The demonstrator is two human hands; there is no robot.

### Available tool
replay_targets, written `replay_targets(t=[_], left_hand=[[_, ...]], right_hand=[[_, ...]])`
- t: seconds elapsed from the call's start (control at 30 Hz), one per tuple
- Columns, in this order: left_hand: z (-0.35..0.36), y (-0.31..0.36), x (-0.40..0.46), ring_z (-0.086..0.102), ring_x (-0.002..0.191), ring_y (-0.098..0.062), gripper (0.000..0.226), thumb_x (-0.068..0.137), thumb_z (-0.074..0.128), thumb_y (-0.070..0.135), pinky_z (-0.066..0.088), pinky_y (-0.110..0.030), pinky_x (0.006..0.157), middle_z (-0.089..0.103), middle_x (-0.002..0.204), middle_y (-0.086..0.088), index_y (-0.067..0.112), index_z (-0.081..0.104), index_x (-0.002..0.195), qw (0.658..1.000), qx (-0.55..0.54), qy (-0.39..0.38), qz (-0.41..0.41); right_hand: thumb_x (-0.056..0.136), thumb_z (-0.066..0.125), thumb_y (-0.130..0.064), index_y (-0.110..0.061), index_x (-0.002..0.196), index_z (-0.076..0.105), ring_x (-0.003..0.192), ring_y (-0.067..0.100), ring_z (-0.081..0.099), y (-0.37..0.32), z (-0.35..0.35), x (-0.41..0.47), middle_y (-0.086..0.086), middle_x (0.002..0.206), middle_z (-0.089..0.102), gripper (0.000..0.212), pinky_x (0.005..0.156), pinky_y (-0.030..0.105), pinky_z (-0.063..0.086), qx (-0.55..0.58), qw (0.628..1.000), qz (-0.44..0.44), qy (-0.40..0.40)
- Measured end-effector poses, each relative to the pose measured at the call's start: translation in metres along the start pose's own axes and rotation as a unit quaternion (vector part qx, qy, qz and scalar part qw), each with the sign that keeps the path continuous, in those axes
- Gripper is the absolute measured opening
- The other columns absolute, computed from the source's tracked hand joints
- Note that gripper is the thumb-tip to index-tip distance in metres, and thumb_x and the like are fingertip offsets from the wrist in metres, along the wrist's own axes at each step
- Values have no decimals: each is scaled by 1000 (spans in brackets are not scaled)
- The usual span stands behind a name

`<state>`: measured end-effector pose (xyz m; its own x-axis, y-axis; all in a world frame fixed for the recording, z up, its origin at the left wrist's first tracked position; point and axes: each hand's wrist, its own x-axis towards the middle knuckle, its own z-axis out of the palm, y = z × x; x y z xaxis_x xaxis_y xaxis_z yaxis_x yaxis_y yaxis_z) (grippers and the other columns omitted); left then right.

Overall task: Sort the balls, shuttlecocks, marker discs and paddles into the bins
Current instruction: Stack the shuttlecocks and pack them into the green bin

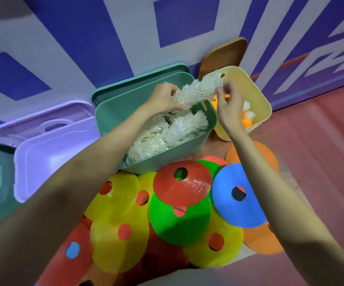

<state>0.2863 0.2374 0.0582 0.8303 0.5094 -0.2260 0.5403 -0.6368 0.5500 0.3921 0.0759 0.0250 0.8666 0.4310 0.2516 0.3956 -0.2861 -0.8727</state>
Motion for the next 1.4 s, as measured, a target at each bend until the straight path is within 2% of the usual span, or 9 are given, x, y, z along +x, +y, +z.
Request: replay_targets(t=[0.13, 0.23, 0.37, 0.53, 0.7, 0.8, 0.97, 1.13, 1.4], left_hand=[[4, -16, -5, 48, 74, -14, 46, 65, 86, 40, 39, -27, 66, 56, 86, -1, 10, 64, 91, 1000, 5, -9, -27], [5, -27, -15, 51, 93, -15, 66, 69, 84, 36, 40, -24, 79, 60, 108, -4, 7, 59, 122, 999, 9, -6, -53], [8, -37, -26, 55, 112, -21, 73, 73, 82, 38, 39, -24, 88, 59, 128, -8, 6, 53, 132, 998, 7, 13, -64], [11, -37, -29, 53, 90, -20, 39, 73, 80, 39, 45, -33, 82, 59, 96, -4, 14, 57, 94, 997, 42, 27, -51], [9, -38, -24, 47, 83, -21, 32, 75, 77, 34, 42, -33, 74, 53, 86, -3, 13, 55, 83, 995, 77, 38, -58], [10, -40, -24, 40, 77, -21, 45, 72, 78, 33, 34, -31, 65, 41, 74, -1, 15, 38, 63, 993, 98, 33, -60], [15, -41, -21, 42, 105, -26, 50, 72, 79, 38, 39, -30, 87, 43, 115, -13, 2, 59, 101, 990, 126, -1, -65], [20, -44, -23, 48, 118, -28, 68, 79, 74, 44, 43, -40, 98, 46, 131, -14, 12, 48, 132, 996, 76, -4, -43], [36, -51, -26, 49, 124, -25, 52, 86, 67, 41, 41, -41, 103, 54, 134, -7, 17, 53, 130, 998, 61, 3, -7]], right_hand=[[89, 50, -20, -7, 86, 60, 82, 30, 57, 6, 13, -3, 7, 82, 64, 16, 78, 46, 43, -5, 999, -7, -38], [88, 51, -18, -9, 83, 59, 76, 28, 54, 2, 23, -1, 3, 76, 58, 13, 72, 47, 44, -6, 997, -27, -74], [89, 51, -14, -6, 86, 58, 74, 26, 51, 1, 32, 2, 5, 76, 58, 11, 68, 43, 40, -26, 994, -44, -101], [90, 50, -11, -8, 115, 50, 75, 28, 52, -1, 36, 4, 6, 80, 57, 25, 66, 38, 38, -61, 991, -60, -99], [92, 48, -7, -6, 116, 52, 70, 19, 48, -18, 42, 10, 5, 80, 56, 25, 65, 34, 36, -31, 990, -69, -123], [94, 46, -8, -7, 122, 50, 81, 30, 57, -16, 46, 9, 14, 93, 65, 29, 67, 30, 35, -91, 984, -55, -143], [96, 40, -6, -11, 127, 55, 100, 35, 54, -10, 47, 12, 18, 110, 62, 34, 84, 39, 39, -287, 933, -113, -186], [94, 43, -10, -7, 116, 63, 106, 32, 41, -2, 46, 0, 16, 111, 48, 30, 85, 34, 33, -348, 917, -139, -136], [89, 44, -7, -2, 114, 62, 113, 36, 41, -5, 42, -6, 19, 123, 46, 31, 86, 41, 35, -383, 901, -139, -146]])
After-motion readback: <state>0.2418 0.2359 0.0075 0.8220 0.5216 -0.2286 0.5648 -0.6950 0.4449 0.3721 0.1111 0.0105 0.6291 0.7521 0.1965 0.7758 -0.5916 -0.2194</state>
